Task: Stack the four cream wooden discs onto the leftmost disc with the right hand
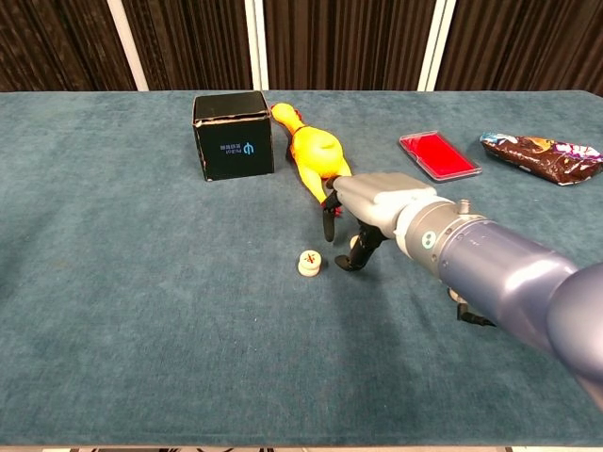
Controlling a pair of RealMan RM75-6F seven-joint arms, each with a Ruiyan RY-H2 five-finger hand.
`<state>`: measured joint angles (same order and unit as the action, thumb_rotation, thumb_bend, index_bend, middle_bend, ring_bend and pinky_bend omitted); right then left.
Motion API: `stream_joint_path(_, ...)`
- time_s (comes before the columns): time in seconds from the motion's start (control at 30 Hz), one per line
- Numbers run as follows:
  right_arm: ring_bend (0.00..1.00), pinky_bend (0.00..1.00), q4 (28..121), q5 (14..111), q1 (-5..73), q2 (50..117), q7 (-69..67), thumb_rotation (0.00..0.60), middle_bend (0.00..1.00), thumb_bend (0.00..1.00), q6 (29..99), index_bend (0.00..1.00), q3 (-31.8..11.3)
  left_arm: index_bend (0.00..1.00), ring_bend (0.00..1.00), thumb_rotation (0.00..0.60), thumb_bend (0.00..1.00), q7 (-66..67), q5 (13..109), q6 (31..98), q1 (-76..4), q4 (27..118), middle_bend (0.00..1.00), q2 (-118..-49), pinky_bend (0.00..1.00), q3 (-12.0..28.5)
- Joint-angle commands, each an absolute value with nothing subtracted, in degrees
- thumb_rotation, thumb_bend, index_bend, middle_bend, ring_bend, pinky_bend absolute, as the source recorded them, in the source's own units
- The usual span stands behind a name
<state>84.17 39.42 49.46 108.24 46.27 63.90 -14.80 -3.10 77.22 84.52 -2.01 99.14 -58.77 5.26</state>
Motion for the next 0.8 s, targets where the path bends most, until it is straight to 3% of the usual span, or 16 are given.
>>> stream_joint_path(0.03, 0.00, 0.00, 83.7, 39.4, 49.5, 108.1, 46.2, 0.600, 0.00, 0.40, 64.0, 0.44, -14.8, 0.12, 0.00, 0.600, 0.17, -3.1, 77.2, 84.6, -2.0, 99.1, 0.00, -58.8, 0.09, 5.3)
stream_joint_path(0.8, 0.00, 0.00, 81.0, 38.1, 49.4, 107.5, 45.7, 0.600, 0.00, 0.40, 63.3, 0.44, -14.6, 0.12, 0.00, 0.600, 0.17, -3.0, 76.9, 84.3, -2.0, 99.2, 0.00, -58.7, 0.09, 5.3)
